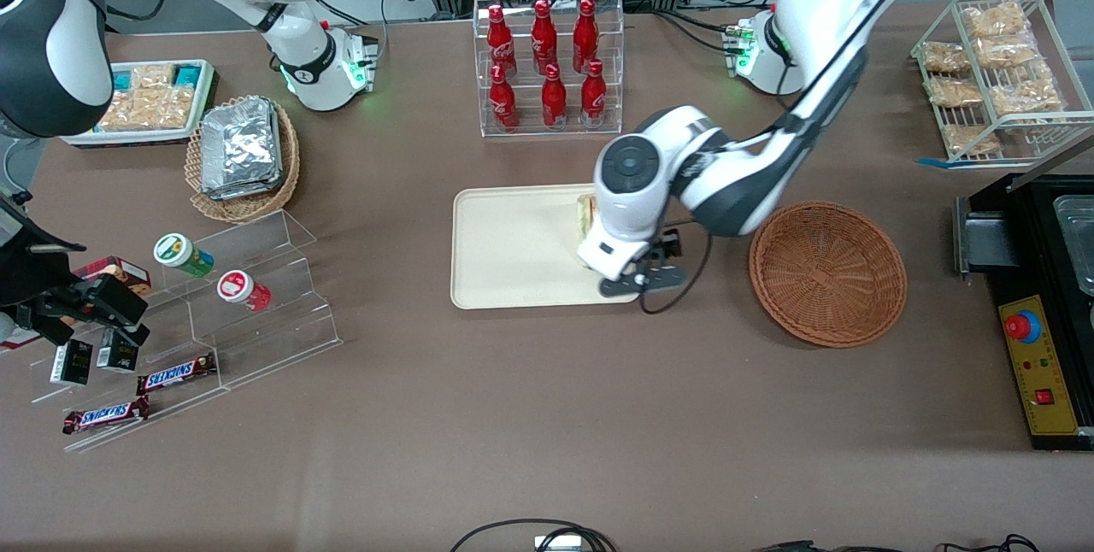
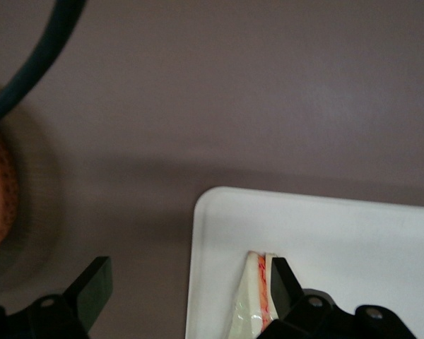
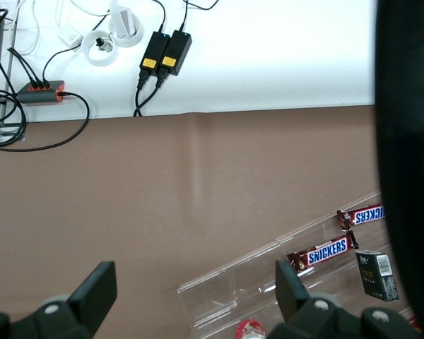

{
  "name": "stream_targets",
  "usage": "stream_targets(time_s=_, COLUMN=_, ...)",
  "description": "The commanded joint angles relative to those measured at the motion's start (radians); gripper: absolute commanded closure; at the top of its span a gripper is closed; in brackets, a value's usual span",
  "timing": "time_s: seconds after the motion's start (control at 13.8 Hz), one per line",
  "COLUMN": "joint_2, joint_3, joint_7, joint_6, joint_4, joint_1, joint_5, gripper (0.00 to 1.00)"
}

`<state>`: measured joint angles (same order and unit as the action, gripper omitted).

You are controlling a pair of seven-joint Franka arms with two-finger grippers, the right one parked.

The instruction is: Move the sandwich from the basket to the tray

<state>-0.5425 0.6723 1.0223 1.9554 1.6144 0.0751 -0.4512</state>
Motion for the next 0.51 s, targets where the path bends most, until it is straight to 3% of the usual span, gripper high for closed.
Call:
stream_targets(time_s=0.0, joint_2=0.110, joint_3=0.003, joint_7=0.013, joint_6=-0.064, joint_4=0.002, joint_1=-0.058, joint_5=0.048, gripper=0.01)
stream_targets(time_s=0.43, joint_2=0.131, joint_3=0.004, joint_7=-0.085, joint_6=-0.210, joint_4=-0.090, joint_1=-0.139, joint_5=0.114, gripper=0.01)
